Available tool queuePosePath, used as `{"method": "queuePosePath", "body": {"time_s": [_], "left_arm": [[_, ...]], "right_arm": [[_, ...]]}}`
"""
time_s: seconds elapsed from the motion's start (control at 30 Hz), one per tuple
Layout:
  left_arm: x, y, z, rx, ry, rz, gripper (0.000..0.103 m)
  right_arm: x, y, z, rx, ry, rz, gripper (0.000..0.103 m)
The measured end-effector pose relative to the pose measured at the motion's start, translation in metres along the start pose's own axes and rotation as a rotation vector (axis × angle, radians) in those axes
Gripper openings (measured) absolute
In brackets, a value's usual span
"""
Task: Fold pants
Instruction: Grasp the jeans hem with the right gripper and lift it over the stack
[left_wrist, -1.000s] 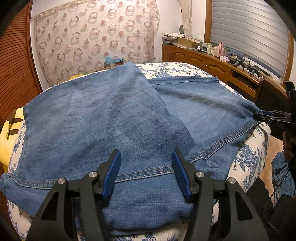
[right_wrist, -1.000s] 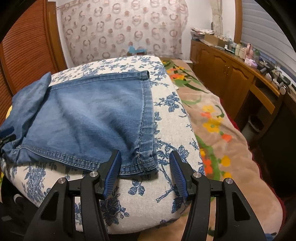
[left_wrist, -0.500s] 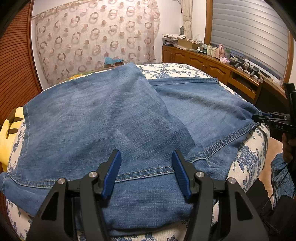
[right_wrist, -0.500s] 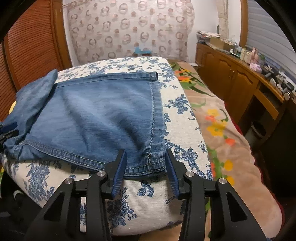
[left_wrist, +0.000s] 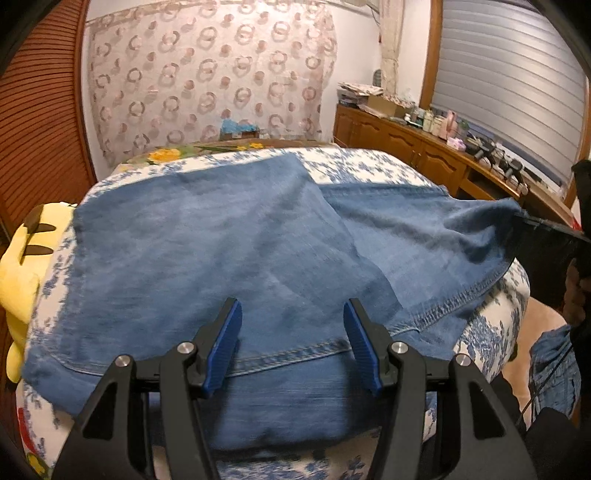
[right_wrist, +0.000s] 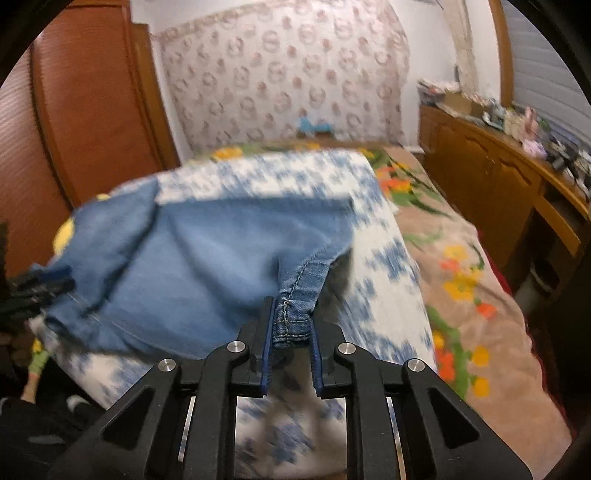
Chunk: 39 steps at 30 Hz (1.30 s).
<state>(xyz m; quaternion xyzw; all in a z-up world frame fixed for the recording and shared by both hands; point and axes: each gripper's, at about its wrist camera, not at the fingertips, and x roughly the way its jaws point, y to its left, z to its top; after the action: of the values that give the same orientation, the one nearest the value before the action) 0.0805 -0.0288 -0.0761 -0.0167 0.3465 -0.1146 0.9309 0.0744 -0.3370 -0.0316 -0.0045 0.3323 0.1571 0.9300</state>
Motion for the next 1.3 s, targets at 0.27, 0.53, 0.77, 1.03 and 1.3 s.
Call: {"method": "queuePosePath", "body": {"time_s": [0.27, 0.53, 0.77, 1.03, 1.3], "left_arm": [[-0.017, 0.026, 0.0, -0.059, -0.041, 0.035, 0.057], [-0.04, 0.06, -0.002, -0.108, -0.086, 0.076, 0.057], [-0.054, 0.086, -0.015, -0.15, -0.1, 0.102, 0.057], [-0.06, 0.111, -0.027, -0.196, -0.104, 0.125, 0.057], [-0.057, 0.123, -0.034, -0.221, -0.097, 0.129, 0.057]], "right_arm": [[-0.009, 0.071, 0.061, -0.132, -0.105, 0.153, 0.014], [-0.001, 0.155, 0.114, -0.254, -0.176, 0.3, 0.014], [0.019, 0.211, 0.128, -0.31, -0.144, 0.42, 0.014], [0.036, 0.262, 0.131, -0.357, -0.112, 0.504, 0.014], [0.059, 0.281, 0.126, -0.375, -0.039, 0.52, 0.032]]}}
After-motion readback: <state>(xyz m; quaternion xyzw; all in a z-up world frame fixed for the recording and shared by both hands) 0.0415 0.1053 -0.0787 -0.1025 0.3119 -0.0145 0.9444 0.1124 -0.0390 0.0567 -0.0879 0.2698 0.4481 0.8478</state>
